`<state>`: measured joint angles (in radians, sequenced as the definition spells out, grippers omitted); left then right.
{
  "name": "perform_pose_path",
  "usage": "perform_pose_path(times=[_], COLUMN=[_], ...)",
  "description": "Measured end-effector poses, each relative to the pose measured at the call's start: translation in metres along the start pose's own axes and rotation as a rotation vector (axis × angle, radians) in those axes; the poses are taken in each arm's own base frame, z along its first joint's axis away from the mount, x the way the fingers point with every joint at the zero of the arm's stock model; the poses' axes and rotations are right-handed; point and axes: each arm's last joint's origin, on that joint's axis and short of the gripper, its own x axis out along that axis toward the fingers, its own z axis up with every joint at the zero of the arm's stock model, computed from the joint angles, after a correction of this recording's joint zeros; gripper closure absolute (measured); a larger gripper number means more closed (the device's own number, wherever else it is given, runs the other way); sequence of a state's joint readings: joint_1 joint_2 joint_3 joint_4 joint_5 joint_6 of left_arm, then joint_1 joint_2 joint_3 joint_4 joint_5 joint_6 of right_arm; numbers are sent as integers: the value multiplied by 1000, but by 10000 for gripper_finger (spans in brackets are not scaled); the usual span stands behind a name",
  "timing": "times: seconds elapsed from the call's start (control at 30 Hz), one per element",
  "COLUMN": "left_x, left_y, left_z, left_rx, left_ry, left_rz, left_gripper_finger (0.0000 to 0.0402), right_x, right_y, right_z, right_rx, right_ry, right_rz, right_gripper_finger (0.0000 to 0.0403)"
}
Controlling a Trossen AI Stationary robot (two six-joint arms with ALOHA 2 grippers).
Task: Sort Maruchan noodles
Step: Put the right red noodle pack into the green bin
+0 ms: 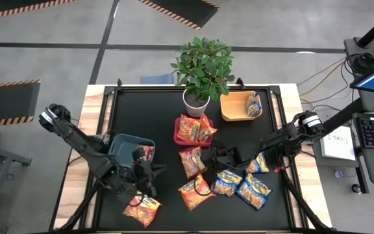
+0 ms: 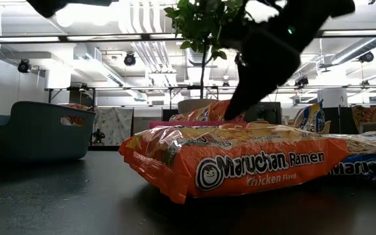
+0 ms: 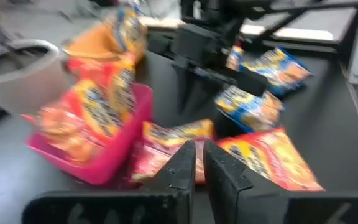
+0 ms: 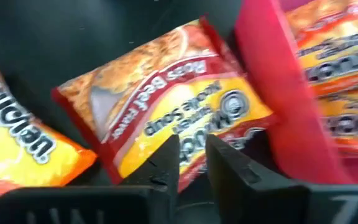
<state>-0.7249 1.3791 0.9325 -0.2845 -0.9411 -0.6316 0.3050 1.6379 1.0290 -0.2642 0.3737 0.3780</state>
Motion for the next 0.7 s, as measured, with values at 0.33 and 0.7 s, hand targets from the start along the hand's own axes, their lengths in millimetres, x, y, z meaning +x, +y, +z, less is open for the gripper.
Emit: perform_pose_path(times=[0.33,0.7], left_x=[55,109], left_y=[-8,7], left_z=[-8,-20], left_rx=[-115,-447], left_ry=[91,86], left_rz=[-84,55], left_gripper_finger=[317,241], right_x=[12,19], right_y=[-3,-8], right_z=[-25,-48], right_rx=[-5,-41], right_ry=[6,-3], right_rz=[71,77], right_gripper_finger=[393,394])
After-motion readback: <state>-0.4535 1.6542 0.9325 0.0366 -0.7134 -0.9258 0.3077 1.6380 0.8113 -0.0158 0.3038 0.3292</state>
